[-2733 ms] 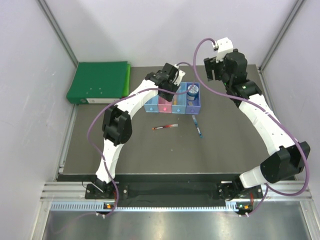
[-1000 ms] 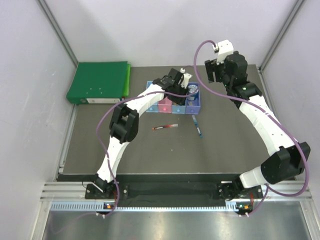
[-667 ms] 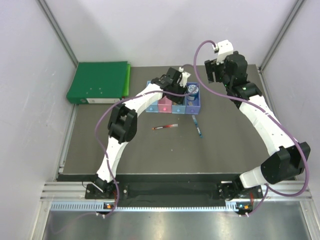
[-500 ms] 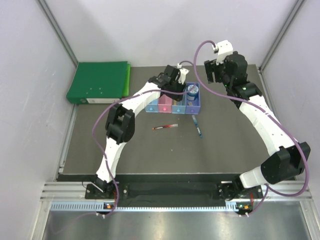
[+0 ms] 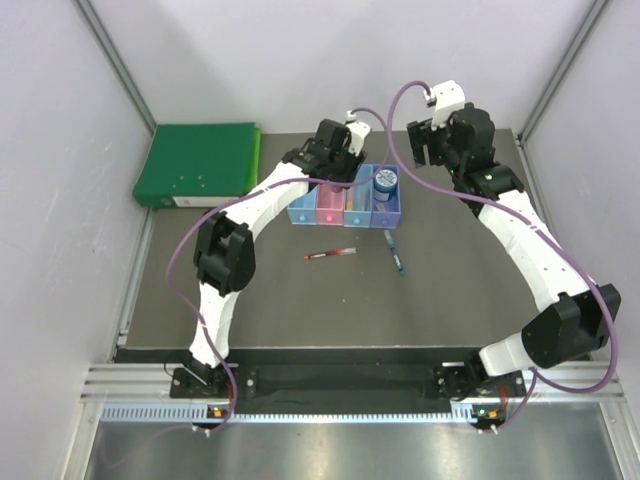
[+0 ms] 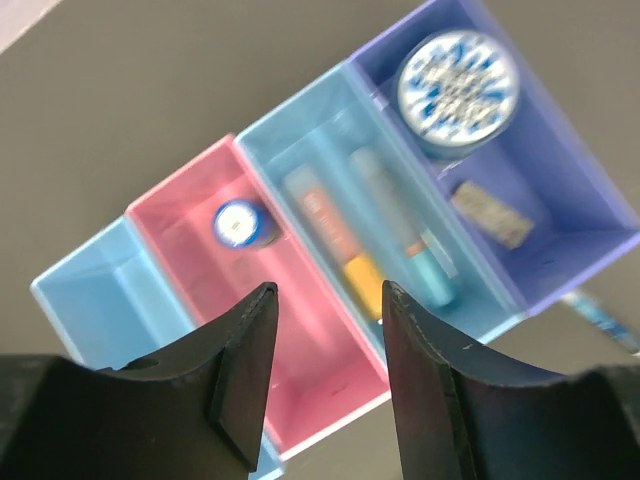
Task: Sort the stationery into containers
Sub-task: Place the pen in the storage box, then move the storage box to the center of the board, then pick up the pen from the center of the board, then place the pen in the storage box, then pick up the pen from the center of the board.
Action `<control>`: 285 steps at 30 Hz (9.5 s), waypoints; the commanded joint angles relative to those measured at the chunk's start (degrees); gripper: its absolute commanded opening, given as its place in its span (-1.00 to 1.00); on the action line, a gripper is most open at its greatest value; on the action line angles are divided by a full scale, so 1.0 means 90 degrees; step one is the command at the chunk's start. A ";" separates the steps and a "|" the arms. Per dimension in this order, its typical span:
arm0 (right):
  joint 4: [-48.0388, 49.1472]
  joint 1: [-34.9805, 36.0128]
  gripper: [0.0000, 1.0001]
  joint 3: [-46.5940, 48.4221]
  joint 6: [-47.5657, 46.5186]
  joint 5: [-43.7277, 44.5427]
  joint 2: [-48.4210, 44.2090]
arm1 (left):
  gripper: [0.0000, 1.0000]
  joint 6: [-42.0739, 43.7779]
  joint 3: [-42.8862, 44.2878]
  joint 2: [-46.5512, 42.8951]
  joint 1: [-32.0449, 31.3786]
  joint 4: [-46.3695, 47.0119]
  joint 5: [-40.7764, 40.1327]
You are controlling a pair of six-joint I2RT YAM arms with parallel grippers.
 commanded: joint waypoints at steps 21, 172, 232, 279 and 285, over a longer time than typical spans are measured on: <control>0.0133 -0.0078 0.61 0.0221 0.0031 -0.0106 -0.0058 | -0.27 0.0141 -0.0588 0.0303 0.0297 0.0046 -0.0364; 0.0104 -0.0068 0.63 0.0162 -0.0096 -0.0086 -0.0165 | 0.41 0.4574 -0.2727 -0.0341 -0.0221 -0.1478 0.1667; 0.0026 -0.0069 0.62 -0.0238 -0.0086 -0.0145 -0.0742 | -1.00 -0.1832 0.0056 0.0283 0.0365 -0.0980 -0.3226; -0.0375 0.0322 0.55 -0.3119 -0.0594 -0.2410 -0.0049 | -0.04 -0.0299 -0.1164 -0.2528 0.0541 0.0446 -0.1995; -0.0102 0.0342 0.53 -0.3373 -0.0516 -0.2342 0.0352 | -0.02 0.0082 -0.1165 -0.2665 0.0541 0.0583 -0.2112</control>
